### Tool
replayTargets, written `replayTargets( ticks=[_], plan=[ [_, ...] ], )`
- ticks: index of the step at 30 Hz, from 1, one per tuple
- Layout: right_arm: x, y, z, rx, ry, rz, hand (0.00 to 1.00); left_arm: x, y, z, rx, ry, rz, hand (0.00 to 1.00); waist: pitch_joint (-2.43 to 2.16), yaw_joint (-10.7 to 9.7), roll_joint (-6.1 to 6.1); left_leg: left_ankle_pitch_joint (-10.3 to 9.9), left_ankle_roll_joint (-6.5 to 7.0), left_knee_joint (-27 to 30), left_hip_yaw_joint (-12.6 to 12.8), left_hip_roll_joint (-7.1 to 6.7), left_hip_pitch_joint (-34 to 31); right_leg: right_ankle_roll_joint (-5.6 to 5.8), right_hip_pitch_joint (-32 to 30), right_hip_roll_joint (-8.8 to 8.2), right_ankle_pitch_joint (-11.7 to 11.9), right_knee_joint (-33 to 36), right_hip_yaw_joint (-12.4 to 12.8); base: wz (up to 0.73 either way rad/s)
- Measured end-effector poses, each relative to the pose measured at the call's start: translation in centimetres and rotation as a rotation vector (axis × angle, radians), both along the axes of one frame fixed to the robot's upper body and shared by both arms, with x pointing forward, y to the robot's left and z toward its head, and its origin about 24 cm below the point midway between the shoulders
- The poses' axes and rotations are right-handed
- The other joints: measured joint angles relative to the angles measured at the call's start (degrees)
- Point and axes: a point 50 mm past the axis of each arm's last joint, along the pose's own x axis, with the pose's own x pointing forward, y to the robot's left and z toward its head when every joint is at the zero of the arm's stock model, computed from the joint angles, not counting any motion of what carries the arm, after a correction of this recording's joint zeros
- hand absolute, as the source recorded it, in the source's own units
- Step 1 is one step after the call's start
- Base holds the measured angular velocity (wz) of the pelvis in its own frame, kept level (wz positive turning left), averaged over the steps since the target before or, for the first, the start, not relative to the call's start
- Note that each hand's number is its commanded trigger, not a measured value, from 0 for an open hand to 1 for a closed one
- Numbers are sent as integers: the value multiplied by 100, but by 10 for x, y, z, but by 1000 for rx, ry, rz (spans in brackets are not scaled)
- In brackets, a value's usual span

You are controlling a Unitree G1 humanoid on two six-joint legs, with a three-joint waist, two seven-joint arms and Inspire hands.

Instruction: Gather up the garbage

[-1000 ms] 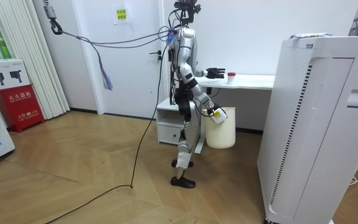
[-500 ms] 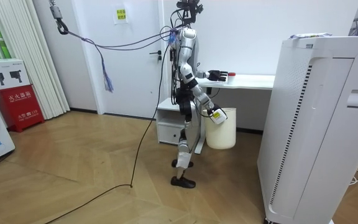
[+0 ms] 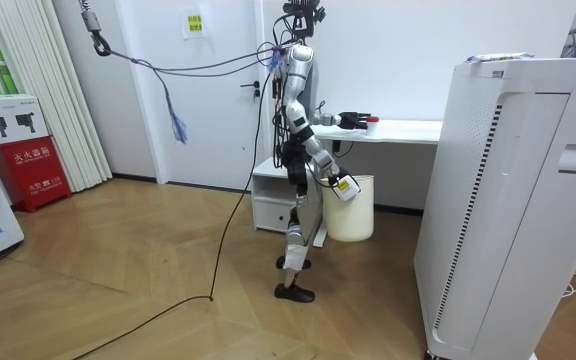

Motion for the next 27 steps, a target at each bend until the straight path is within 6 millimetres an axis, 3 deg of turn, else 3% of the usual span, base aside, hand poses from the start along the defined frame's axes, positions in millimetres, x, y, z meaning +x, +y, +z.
replayTargets(
  ticks=[17,27],
  plan=[
    [-5,1,-2,6,13,-3,100,3,1,2,0,-15,36,0,-4,-17,11,0,0,-25,99,6,96,0,24,2,0,12,96,-2],
    [-11,0,-5,5,37,-8,100,3,4,-6,-16,20,65,0,-4,-15,35,0,1,-50,113,5,205,0,123,3,0,1,112,0]
  ],
)
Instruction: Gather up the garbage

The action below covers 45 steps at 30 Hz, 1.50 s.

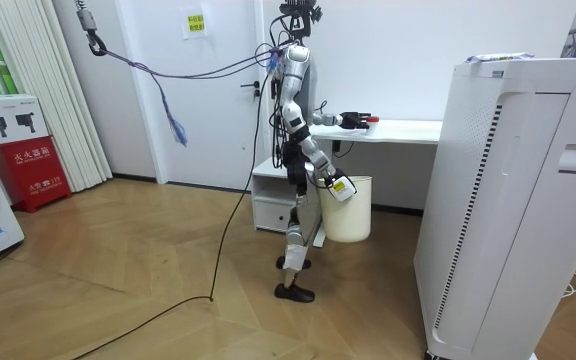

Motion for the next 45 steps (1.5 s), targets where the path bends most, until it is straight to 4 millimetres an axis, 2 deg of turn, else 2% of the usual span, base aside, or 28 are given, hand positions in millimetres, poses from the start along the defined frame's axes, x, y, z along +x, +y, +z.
replayTargets(
  ticks=[17,23,30,38,42,43,44,45],
  plan=[
    [-9,2,-3,-2,24,-2,100,-1,1,-3,0,16,5,0,-2,-3,-10,0,1,-125,83,1,202,0,80,8,0,-3,79,-3],
    [-9,5,-3,6,25,3,100,0,1,-3,0,14,6,0,1,2,-59,2,3,-125,119,1,208,0,88,13,0,-9,130,-4],
    [-9,9,-4,12,27,15,100,10,0,-1,-20,-1,6,0,50,3,-106,2,3,-130,120,3,206,0,89,14,0,-9,127,0],
    [-9,12,-4,16,27,15,100,22,0,-3,-35,5,17,0,46,-27,-114,1,3,-110,126,7,189,0,87,17,0,-7,123,0],
    [-11,14,-5,23,41,17,100,23,0,-3,-35,13,16,0,29,-35,-134,0,4,-100,126,6,188,0,89,16,0,-5,124,0],
    [-11,15,-5,23,43,20,100,23,0,-3,-35,14,17,13,27,-36,-137,-1,4,-91,126,6,188,0,91,16,0,-4,124,0],
    [-12,15,-6,24,46,21,100,23,0,-3,-35,16,17,18,24,-39,-137,-1,4,-79,125,6,188,0,98,16,0,-2,126,0],
    [-12,15,-6,24,47,21,100,23,0,-4,-35,18,16,41,23,-40,-135,-2,5,-72,125,6,189,0,103,15,0,-2,126,0]
  ],
)
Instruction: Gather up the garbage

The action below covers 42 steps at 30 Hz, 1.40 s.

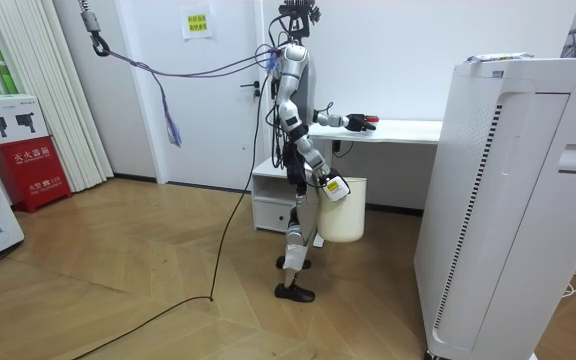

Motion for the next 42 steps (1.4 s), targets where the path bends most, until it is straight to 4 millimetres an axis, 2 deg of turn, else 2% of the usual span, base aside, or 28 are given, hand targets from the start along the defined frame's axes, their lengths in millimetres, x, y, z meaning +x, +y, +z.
replayTargets(
  ticks=[1,2,3,16,27,39,42],
  plan=[
    [0,0,0,1,5,0,100,0,0,0,0,4,0,64,-3,-1,4,0,0,8,0,0,3,0,8,-1,0,1,0,0],
    [-1,0,0,1,8,0,100,0,0,-1,0,6,0,78,-5,-3,8,0,0,12,0,-1,8,0,17,-2,0,2,1,0],
    [-1,0,0,1,8,0,100,0,0,-1,-1,8,0,100,-7,-3,10,0,0,14,-1,-1,11,0,22,-2,0,2,1,0],
    [-4,0,-1,3,23,-3,100,-3,6,-9,-13,65,16,100,-52,-27,26,0,0,20,6,-2,98,-2,80,-4,1,46,8,0],
    [-4,2,-2,7,24,3,100,-4,7,-10,-24,68,21,100,-40,-96,48,-46,20,109,5,8,10,-1,66,-3,1,83,10,0],
    [-5,4,-5,9,45,17,100,-2,-1,-10,-26,69,-47,100,-28,-103,92,-50,29,99,-1,1,-4,2,54,-12,2,84,0,0],
    [-3,4,-4,8,40,15,100,3,-14,-4,-38,43,-151,100,-53,-101,60,-51,31,128,1,-1,-124,2,-55,-18,3,91,-10,0]
  ],
)
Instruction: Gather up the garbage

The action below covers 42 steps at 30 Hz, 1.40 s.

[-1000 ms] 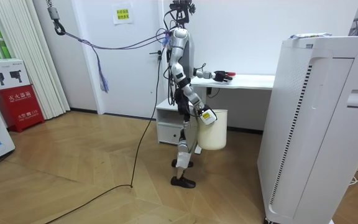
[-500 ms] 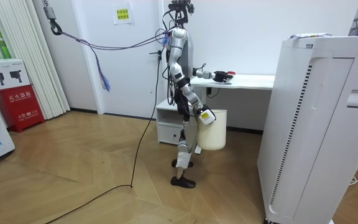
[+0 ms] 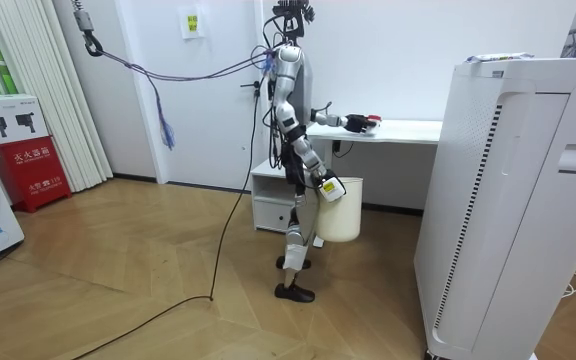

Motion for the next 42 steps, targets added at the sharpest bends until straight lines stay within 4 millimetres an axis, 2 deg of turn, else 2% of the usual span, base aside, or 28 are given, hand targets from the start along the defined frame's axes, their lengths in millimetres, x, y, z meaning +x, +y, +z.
replayTargets(
  ticks=[5,8,10,13,18,21,28,35,40,42],
  plan=[
    [12,-2,2,-7,-25,10,100,6,-39,15,-30,-66,-243,100,3,-44,25,1,3,107,10,1,-66,4,-77,-6,3,8,19,-1],
    [22,-2,5,-9,-52,16,100,4,-58,33,-67,-136,-388,100,11,-228,75,-5,6,134,10,10,-75,4,-80,-3,3,19,19,-1],
    [25,-3,6,-10,-63,10,100,4,-63,43,-75,-175,-452,100,14,-296,99,-7,6,132,28,18,-68,4,-103,1,2,59,26,-7],
    [29,-6,8,-16,-73,4,100,4,-69,52,-80,-214,-545,100,14,-290,114,-10,1,137,114,45,-65,1,-188,16,0,173,61,-14],
    [30,-10,8,-26,-74,-7,100,1,-72,50,-82,-196,-637,100,15,-267,112,-44,-12,183,228,86,-80,-8,-283,42,-4,319,118,-15],
    [31,-12,9,-29,-77,-14,100,-9,-71,47,-92,-180,-670,100,7,-221,88,-46,-15,183,337,95,-73,-28,-371,42,-15,401,169,-19],
    [32,-13,10,-29,-86,-16,100,-28,-68,34,-97,-104,-765,100,-7,-202,49,-46,-16,192,339,94,-14,-32,-351,42,-13,395,174,-1],
    [39,-9,12,-20,-103,-10,100,-42,-69,20,-127,-29,-800,100,23,-212,12,-49,-12,209,341,91,-77,-32,-399,38,-13,399,156,0],
    [57,-8,17,-29,-146,-6,100,-48,-71,1,-161,68,-814,100,61,-281,84,-88,8,416,322,104,-359,-42,-581,36,-2,452,145,0],
    [64,-7,20,-33,-164,-6,100,-49,-73,-5,-169,98,-829,100,59,-292,114,-110,15,547,322,113,-525,-42,-738,30,-3,546,138,0]
  ],
)
